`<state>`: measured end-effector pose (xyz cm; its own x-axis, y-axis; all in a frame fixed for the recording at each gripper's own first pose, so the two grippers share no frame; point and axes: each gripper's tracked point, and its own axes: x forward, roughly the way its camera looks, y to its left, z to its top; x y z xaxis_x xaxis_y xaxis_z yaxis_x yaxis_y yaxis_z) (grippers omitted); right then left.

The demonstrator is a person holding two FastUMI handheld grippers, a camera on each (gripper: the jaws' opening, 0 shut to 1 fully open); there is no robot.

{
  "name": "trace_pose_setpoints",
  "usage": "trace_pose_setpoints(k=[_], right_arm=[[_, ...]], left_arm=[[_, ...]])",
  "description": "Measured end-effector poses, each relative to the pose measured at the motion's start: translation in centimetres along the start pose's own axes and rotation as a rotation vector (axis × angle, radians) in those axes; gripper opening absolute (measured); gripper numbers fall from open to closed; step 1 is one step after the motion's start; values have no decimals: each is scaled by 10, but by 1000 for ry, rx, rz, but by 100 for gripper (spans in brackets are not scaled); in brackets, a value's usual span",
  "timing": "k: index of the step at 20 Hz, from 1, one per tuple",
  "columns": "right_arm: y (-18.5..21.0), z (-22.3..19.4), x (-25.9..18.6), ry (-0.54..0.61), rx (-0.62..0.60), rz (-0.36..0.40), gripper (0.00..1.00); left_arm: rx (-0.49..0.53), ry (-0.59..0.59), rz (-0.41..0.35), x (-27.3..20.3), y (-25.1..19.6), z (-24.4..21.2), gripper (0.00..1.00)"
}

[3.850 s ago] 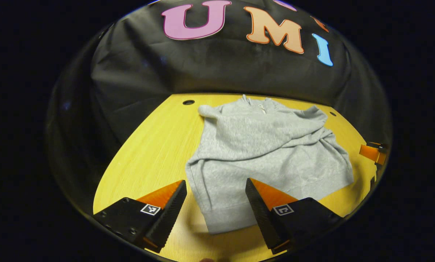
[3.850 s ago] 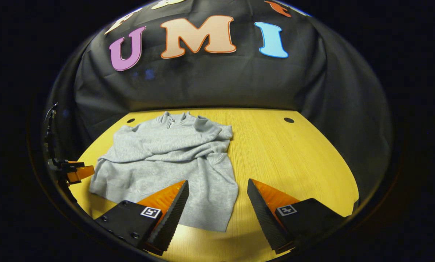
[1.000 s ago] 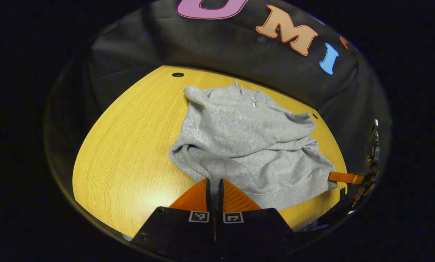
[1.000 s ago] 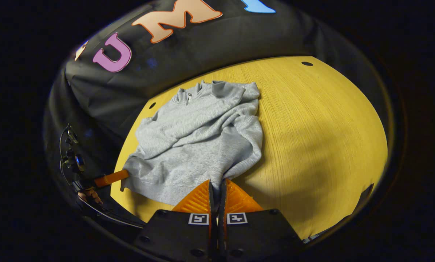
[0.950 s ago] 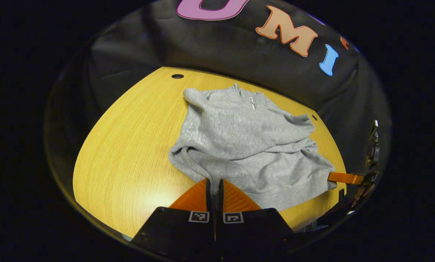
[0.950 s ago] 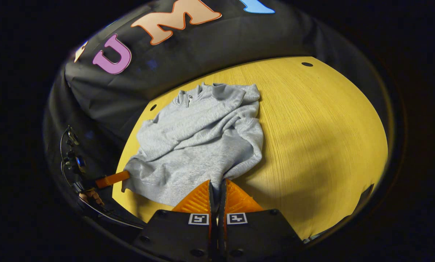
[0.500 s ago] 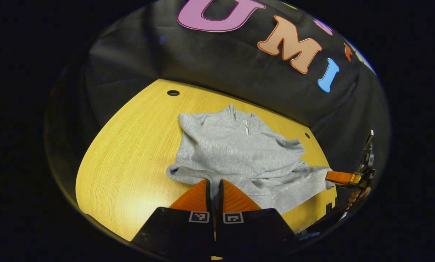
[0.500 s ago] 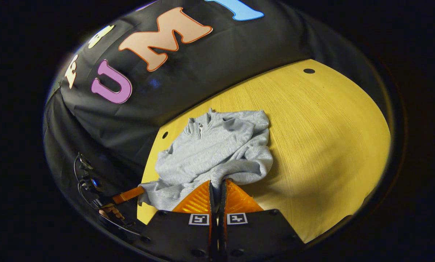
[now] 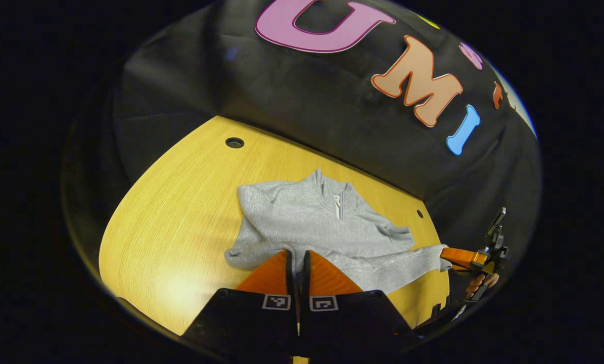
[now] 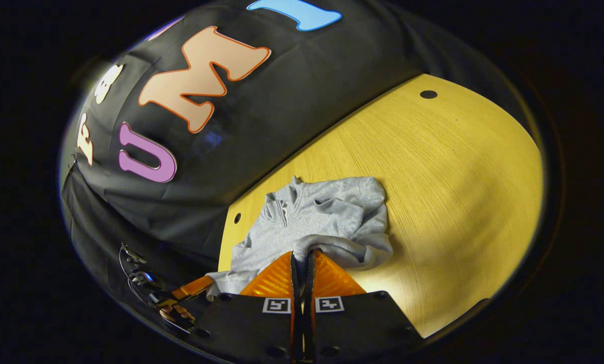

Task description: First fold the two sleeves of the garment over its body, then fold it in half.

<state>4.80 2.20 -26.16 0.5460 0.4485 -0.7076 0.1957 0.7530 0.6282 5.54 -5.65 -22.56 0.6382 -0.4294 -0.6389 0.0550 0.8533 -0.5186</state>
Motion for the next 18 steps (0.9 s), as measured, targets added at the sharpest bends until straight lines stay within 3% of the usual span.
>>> trace_pose_setpoints(k=[6,13,18], right_arm=[[-9,14,41,11,27,-43,4],[-42,16,87,40,63,-141,6],[-35,31,95,-7,101,-121,15]], left_arm=[[-73,54,2,40,7,11,0],[-137,108,67,84,30,12,1],[-248,31,62,100,33,36,13]])
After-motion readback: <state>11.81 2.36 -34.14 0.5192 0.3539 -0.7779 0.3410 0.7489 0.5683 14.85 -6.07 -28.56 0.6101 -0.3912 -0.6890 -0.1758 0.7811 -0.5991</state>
